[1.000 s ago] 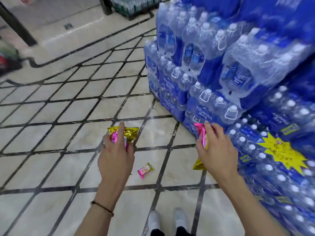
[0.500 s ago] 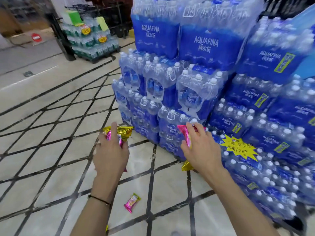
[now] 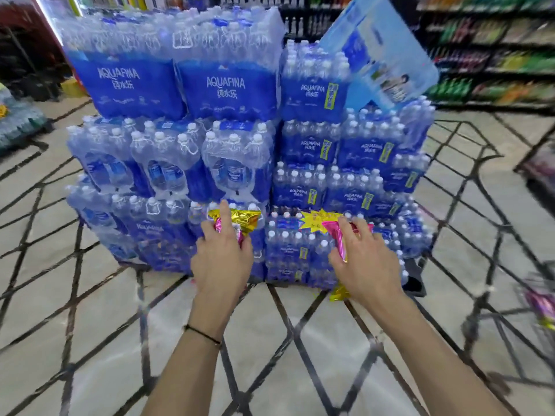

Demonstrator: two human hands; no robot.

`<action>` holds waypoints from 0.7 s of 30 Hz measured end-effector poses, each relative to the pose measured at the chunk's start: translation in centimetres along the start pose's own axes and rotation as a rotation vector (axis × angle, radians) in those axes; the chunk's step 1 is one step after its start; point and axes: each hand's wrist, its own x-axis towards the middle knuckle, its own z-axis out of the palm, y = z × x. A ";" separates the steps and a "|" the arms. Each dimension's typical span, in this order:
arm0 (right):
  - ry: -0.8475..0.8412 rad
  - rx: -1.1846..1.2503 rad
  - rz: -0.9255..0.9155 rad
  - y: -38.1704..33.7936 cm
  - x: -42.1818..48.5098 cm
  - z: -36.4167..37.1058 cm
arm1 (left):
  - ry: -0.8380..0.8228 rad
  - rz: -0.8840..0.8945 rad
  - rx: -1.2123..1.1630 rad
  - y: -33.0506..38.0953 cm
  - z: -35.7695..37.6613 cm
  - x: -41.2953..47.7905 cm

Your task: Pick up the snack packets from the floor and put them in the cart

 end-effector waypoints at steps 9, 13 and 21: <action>0.087 -0.083 0.360 14.8 -7.7 -4.2 | -0.183 0.285 0.003 15.0 5.9 -5.0; 0.109 -0.128 0.514 22.8 -12.9 -6.4 | -0.248 0.433 -0.032 23.2 8.9 -9.9; 0.165 -0.122 0.768 39.8 -24.0 -10.2 | -0.412 0.694 -0.125 40.6 14.3 -24.4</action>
